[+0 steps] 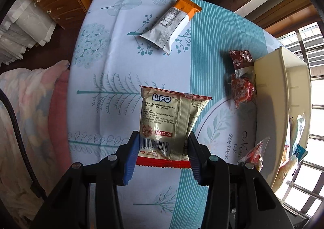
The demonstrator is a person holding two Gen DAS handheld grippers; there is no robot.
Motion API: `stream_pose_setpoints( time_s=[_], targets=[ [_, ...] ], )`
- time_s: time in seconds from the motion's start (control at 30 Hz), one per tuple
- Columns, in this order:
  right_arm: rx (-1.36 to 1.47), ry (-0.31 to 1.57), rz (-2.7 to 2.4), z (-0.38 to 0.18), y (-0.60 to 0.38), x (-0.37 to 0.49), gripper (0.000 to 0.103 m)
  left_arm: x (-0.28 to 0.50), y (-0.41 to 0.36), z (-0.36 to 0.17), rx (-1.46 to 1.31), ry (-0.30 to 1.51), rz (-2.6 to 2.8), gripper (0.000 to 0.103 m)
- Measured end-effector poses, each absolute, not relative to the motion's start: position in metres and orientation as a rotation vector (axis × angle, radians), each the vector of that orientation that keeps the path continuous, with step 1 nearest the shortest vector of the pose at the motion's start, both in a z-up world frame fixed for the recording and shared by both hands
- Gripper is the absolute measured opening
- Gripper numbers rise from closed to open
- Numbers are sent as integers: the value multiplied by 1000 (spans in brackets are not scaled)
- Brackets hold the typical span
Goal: Organize snacks
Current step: 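Lift both held packets and carry them over the white tray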
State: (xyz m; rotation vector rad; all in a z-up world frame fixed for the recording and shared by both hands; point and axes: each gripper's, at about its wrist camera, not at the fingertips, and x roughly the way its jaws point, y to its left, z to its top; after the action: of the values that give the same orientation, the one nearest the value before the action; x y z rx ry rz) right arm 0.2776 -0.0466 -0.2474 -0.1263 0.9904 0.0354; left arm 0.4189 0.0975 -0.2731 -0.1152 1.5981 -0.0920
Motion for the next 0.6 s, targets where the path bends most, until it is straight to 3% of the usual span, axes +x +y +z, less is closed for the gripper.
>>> stream_pose_setpoints(
  time_s=[0.6],
  targets=[
    [-112,887,4,-183,-18,204,27,307,121,-171,-163,1418,-298,44]
  ],
)
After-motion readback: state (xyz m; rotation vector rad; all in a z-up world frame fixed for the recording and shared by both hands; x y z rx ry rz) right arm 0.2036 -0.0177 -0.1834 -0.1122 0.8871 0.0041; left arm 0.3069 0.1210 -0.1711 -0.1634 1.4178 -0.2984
